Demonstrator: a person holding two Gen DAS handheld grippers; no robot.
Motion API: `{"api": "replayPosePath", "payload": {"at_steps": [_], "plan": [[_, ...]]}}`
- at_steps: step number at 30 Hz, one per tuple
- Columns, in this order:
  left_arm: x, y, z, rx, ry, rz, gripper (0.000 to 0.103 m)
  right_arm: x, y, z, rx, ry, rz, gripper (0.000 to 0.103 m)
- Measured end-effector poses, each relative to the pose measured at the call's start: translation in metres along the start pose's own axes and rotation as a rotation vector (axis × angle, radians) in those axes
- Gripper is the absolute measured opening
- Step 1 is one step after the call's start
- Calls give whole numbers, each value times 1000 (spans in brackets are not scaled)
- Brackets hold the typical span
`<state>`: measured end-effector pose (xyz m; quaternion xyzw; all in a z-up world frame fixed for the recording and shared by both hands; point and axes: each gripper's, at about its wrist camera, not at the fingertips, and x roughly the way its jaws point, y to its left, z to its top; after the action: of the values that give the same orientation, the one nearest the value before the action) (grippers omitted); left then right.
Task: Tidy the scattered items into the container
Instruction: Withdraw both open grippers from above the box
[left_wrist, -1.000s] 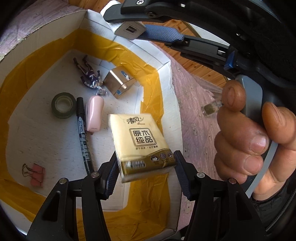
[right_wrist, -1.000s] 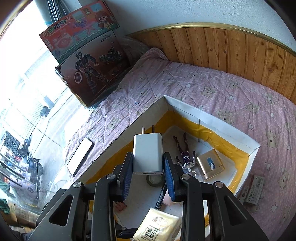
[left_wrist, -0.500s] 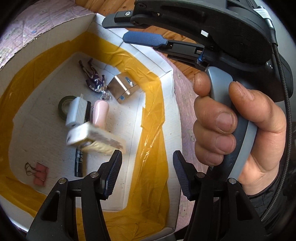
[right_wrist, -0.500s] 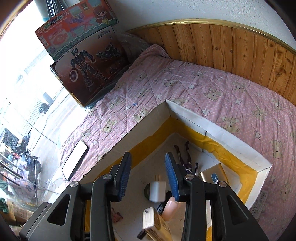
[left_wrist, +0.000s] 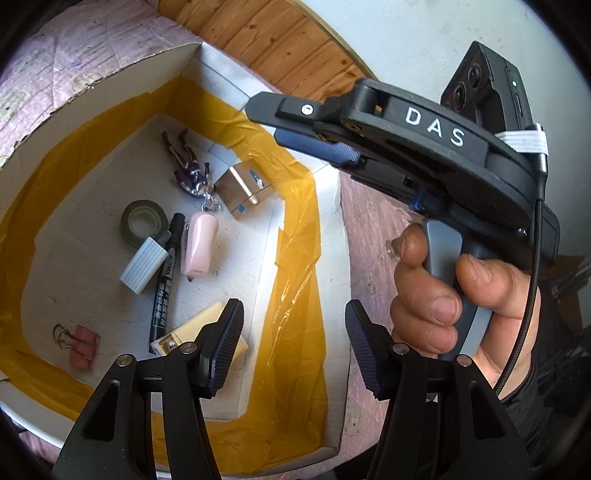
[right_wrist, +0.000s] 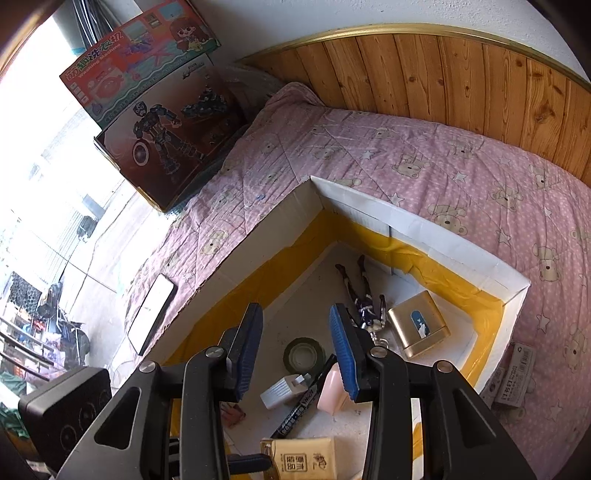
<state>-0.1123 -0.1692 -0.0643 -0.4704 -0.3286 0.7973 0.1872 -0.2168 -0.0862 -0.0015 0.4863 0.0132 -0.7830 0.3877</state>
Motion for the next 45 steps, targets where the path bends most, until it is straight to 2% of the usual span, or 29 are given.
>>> {"api": "replayPosePath", "payload": {"at_steps": [14,22,33,45], "plan": [[-21,-11,-19,79,-32,102,60,-42,-16,-34,48,-33,17,40],[-30,-41,-34,176,-74,220,60,-68,-17,-61,68,-56,45,40],[-37,-86,-46,293,-135,317,60,-104,-24,-90,91,-107,68,40],[-34,-120,-56,354,-144,336,60,-136,-51,-126,169,-163,96,40]]}}
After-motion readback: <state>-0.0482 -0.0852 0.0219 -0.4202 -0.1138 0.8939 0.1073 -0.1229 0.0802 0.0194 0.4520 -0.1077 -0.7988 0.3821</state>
